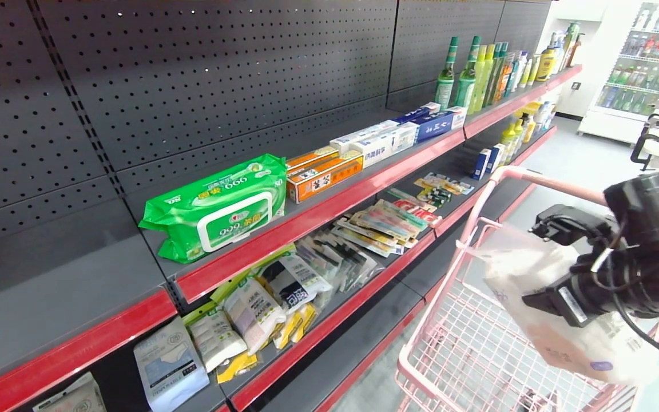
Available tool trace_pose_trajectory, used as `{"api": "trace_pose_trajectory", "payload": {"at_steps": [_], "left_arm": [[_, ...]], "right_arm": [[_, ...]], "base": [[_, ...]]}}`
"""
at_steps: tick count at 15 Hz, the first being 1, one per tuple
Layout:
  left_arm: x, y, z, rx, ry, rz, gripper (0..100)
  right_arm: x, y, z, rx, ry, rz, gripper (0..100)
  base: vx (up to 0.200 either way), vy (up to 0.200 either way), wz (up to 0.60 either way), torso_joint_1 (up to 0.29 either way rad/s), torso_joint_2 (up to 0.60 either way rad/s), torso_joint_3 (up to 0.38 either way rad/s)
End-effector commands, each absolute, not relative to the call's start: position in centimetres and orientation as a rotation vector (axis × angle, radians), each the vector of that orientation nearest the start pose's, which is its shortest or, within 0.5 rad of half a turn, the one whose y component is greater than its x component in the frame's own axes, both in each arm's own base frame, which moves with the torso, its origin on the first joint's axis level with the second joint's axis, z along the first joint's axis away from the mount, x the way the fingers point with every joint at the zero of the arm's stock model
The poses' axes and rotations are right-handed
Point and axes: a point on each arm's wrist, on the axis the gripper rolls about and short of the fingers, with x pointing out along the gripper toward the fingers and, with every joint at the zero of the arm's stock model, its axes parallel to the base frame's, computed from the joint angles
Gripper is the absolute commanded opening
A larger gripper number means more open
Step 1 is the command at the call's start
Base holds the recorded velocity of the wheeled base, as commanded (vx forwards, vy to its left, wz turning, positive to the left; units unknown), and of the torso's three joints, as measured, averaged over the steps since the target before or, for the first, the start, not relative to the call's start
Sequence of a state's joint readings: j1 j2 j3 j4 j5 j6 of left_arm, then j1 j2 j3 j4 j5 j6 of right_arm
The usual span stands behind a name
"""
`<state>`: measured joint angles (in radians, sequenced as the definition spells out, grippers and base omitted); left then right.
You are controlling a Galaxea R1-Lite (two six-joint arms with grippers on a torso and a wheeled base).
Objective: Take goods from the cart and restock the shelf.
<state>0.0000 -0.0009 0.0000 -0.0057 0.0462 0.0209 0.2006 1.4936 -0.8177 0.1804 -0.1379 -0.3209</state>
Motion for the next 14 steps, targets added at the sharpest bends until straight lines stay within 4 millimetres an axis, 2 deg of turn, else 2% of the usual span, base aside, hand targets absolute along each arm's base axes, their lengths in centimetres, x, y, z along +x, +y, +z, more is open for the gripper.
{"api": "trace_pose_trajectory", "payload": {"at_steps": [1,4,9,14], "left_arm": [[-2.3,0.1,7.6,0.020,-0.006,0.048,100],[-2.3,0.1,7.6,0.017,-0.006,0.048,100],[-2.3,0.1,7.6,0.018,-0.006,0.048,100],[-2.3,0.1,7.6,0.018,-0.004,0.046,100]], "right_arm": [[17.5,2.8,19.7,-0.423,0.694,0.124,0],[15.6,2.0,20.0,-0.410,0.673,0.096,0],[14.7,1.3,20.4,-0.390,0.649,0.057,0],[14.8,1.2,19.8,-0.388,0.670,0.054,0]], "base": [[0.000,0.000,0.00,0.000,0.00,0.000],[0.000,0.000,0.00,0.000,0.00,0.000],[0.000,0.000,0.00,0.000,0.00,0.000],[0.000,0.000,0.00,0.178,-0.42,-0.248]]}}
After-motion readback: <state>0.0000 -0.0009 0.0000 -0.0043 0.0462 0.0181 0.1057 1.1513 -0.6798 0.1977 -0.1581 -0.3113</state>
